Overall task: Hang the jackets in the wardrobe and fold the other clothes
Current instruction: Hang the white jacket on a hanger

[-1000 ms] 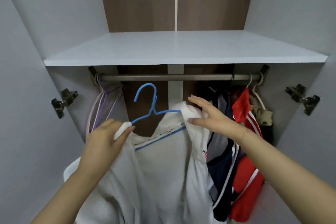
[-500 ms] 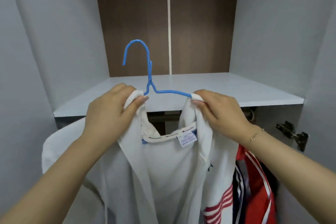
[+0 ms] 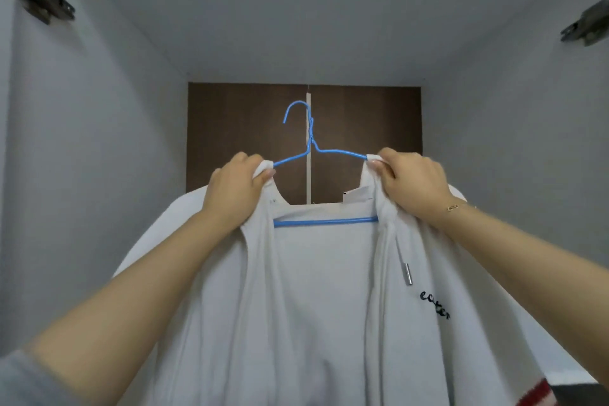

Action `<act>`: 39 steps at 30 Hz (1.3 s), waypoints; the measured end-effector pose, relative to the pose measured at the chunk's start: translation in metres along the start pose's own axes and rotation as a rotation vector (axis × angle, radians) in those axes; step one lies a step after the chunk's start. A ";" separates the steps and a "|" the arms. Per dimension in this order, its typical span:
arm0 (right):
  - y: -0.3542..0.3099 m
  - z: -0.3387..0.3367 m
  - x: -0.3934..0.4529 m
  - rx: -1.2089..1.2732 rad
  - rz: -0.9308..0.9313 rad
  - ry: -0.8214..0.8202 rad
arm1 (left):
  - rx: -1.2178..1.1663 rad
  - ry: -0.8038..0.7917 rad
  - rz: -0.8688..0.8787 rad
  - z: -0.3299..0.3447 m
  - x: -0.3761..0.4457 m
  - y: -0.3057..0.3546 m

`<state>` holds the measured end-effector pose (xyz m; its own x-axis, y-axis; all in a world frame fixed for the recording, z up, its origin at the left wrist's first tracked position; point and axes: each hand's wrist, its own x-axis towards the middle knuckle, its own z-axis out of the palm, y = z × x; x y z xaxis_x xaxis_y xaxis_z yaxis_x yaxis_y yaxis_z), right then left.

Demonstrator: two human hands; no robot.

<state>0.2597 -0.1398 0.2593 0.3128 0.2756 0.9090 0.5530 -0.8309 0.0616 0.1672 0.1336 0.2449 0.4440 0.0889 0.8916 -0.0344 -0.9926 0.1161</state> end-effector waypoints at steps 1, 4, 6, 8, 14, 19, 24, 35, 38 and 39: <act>0.005 0.012 0.017 0.009 -0.003 0.021 | -0.008 0.018 -0.003 0.010 0.015 -0.005; 0.021 0.061 0.053 0.058 0.009 -0.021 | 0.009 -0.007 -0.037 0.051 0.049 -0.023; 0.029 0.105 0.057 0.092 0.030 -0.123 | 0.037 -0.081 -0.077 0.088 0.057 -0.037; 0.035 0.153 0.047 0.132 0.043 -0.218 | 0.040 -0.158 -0.107 0.128 0.053 -0.053; 0.055 0.261 -0.010 0.144 -0.085 -0.547 | -0.003 -0.545 -0.182 0.226 0.007 -0.100; 0.051 0.279 -0.023 -0.030 -0.201 -0.616 | -0.045 -0.716 -0.295 0.252 -0.015 -0.103; 0.041 0.279 -0.028 -0.171 -0.294 -0.651 | 0.506 -0.878 -0.243 0.241 -0.019 -0.092; 0.017 0.210 -0.005 0.084 -0.050 -1.147 | 0.026 -1.053 -0.214 0.117 -0.027 0.007; -0.002 0.164 -0.019 0.196 0.074 -1.085 | 0.072 -1.204 -0.214 0.079 -0.052 0.022; -0.006 0.149 -0.026 0.279 0.124 -1.028 | 0.062 -1.207 -0.219 0.068 -0.060 0.026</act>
<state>0.3627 -0.0701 0.1738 0.8069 0.5801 0.1109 0.5891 -0.7770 -0.2218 0.2009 0.0967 0.1648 0.9802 0.1535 -0.1249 0.1728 -0.9715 0.1622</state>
